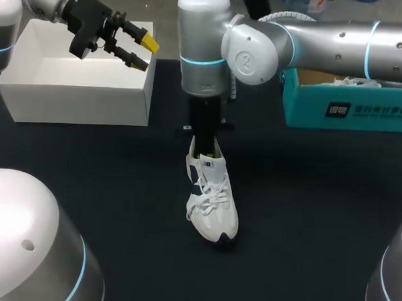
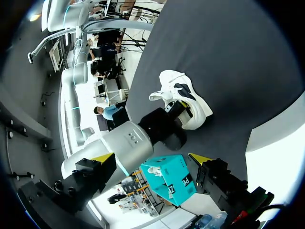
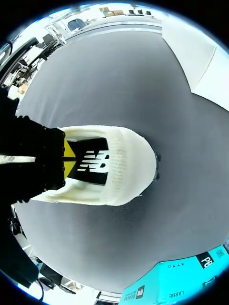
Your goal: Take the shoe out of the shoebox, open the shoe tongue, remove and reinsert the insole, then place the shoe into the shoebox
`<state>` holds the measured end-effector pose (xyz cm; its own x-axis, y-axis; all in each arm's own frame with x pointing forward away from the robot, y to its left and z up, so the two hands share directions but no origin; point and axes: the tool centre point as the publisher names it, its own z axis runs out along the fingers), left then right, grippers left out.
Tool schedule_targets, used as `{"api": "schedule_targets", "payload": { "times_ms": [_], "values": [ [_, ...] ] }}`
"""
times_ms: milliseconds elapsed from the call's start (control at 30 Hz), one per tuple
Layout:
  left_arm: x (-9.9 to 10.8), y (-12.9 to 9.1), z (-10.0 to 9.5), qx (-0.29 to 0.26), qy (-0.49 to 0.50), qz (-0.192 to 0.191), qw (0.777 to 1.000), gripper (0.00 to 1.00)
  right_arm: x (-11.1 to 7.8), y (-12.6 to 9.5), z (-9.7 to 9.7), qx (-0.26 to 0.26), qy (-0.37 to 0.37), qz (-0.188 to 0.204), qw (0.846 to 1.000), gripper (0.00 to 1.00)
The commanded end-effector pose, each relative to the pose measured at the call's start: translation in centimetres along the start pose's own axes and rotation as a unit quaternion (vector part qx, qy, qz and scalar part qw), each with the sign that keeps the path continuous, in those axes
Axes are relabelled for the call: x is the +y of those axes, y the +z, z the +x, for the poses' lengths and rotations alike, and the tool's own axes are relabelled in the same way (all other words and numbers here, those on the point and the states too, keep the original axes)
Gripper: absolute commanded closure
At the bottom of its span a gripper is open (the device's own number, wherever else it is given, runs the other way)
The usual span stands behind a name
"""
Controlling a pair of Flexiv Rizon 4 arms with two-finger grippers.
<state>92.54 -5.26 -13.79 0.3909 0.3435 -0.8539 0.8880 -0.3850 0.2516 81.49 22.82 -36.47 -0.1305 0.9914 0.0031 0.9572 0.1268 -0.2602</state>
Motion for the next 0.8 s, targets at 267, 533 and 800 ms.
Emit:
{"api": "schedule_targets", "payload": {
  "times_ms": [267,533,800],
  "values": [
    [0.0,0.0,0.0,0.001,0.001,0.0,1.0,0.0,-0.9,-0.4,0.2,-0.011,0.002,0.043,0.999,1.0],
    [0.0,0.0,0.0,0.001,0.001,0.0,1.0,0.0,-1.4,-0.2,0.0,-0.005,0.007,0.058,0.998,1.0],
    [0.0,0.0,0.0,0.001,0.001,0.0,1.0,0.0,-2.1,-0.2,-0.3,0.0,0.015,0.068,0.998,0.26]
  ]
}}
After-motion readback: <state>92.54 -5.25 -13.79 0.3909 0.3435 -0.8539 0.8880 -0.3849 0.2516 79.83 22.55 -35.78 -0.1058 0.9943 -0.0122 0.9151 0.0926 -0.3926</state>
